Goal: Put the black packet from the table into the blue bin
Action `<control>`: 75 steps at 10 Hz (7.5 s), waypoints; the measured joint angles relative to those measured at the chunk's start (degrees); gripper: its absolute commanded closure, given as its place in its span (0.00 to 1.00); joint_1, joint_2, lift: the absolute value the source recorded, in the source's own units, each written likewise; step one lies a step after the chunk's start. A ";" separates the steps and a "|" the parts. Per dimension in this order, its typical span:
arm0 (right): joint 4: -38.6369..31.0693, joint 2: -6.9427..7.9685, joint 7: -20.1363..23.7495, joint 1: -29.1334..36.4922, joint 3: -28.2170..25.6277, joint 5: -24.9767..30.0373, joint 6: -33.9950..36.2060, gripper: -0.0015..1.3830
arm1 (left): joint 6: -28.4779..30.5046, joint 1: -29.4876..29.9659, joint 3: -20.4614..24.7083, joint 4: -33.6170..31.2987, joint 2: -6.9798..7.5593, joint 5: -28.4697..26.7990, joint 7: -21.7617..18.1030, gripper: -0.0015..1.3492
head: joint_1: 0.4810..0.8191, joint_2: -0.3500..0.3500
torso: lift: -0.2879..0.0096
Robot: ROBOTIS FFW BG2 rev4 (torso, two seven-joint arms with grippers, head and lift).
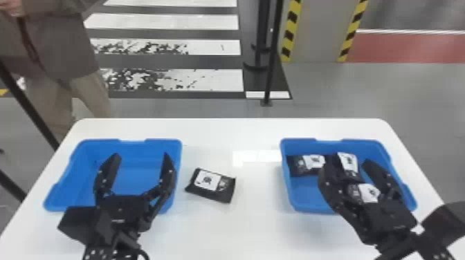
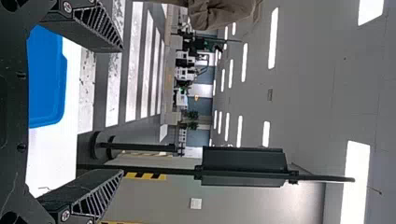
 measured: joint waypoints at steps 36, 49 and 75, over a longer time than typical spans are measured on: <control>31.86 -1.02 -4.61 -37.95 26.35 -3.35 16.14 0.64 | 0.66 -1.28 -1.16 1.40 0.12 -0.11 -0.17 0.08 | 0.63 0.80 | 0.60; -1.77 0.29 1.77 -5.27 -2.86 1.63 6.64 0.09 | 0.00 0.14 0.22 0.56 -0.40 -0.11 -0.43 0.08 | 0.63 0.47 | 0.60; -3.17 0.57 3.87 2.54 -3.42 -3.18 2.25 0.09 | -0.14 0.56 0.56 0.11 -0.44 -0.03 -0.53 0.08 | 0.63 0.48 | 0.60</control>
